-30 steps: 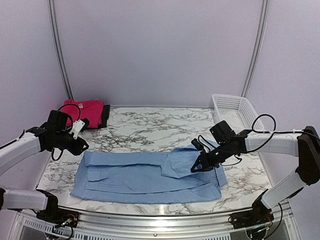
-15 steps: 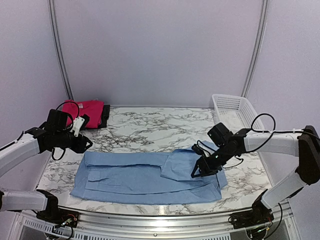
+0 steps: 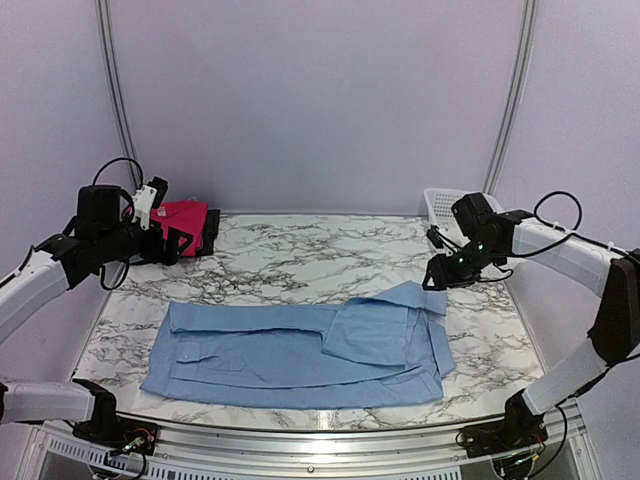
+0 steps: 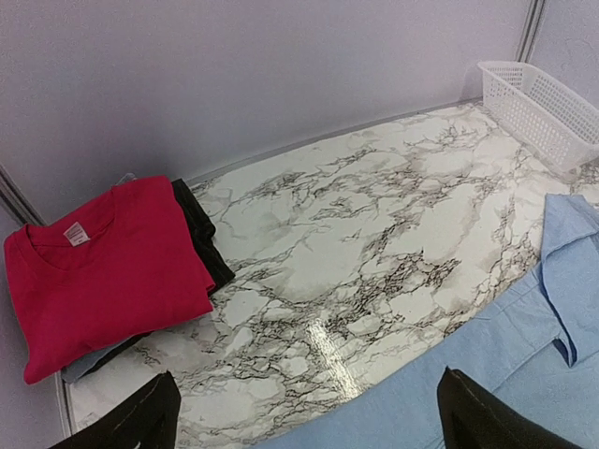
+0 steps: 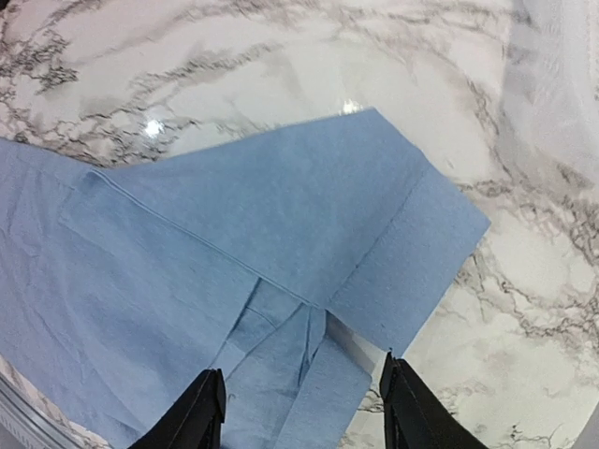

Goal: Fold and stack the mixed laundry pile
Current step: Fold the 1/3-folded shirt at the center of the board, then adjust the rectangle-folded shirt at the center of the board.

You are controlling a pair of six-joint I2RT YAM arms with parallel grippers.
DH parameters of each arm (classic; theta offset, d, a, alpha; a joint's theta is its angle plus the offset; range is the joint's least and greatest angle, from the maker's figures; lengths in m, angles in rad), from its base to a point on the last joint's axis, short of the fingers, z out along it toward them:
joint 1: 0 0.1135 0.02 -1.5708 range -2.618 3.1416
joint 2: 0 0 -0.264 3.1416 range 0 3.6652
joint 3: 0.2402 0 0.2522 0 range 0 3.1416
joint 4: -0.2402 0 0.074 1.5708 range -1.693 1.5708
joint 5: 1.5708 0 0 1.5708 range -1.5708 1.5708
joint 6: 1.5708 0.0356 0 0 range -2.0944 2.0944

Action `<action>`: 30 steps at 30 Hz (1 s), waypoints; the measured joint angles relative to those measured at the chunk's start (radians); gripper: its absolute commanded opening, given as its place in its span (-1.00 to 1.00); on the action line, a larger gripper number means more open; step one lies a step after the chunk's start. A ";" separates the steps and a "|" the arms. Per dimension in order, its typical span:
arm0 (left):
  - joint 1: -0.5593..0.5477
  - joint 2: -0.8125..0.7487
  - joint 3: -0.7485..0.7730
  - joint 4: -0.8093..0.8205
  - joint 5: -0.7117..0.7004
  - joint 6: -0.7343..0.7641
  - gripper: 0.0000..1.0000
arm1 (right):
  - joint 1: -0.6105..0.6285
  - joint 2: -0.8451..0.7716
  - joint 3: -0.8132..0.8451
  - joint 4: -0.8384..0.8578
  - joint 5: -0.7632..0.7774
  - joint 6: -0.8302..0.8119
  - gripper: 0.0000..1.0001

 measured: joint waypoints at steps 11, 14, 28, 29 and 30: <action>0.000 0.088 0.031 0.010 0.037 -0.011 0.98 | -0.200 0.087 -0.159 0.081 -0.054 0.098 0.07; 0.000 0.089 0.032 0.014 0.034 -0.011 0.98 | -0.209 0.128 -0.159 0.132 -0.074 0.108 0.07; 0.000 0.104 0.032 0.027 0.031 -0.015 0.98 | -0.185 0.260 -0.075 0.228 0.002 -0.005 0.16; 0.000 0.105 0.032 0.028 0.030 -0.015 0.98 | -0.178 0.269 -0.073 0.233 0.011 -0.012 0.16; 0.000 0.106 0.032 0.028 0.029 -0.015 0.98 | -0.167 0.279 -0.073 0.241 0.029 -0.021 0.16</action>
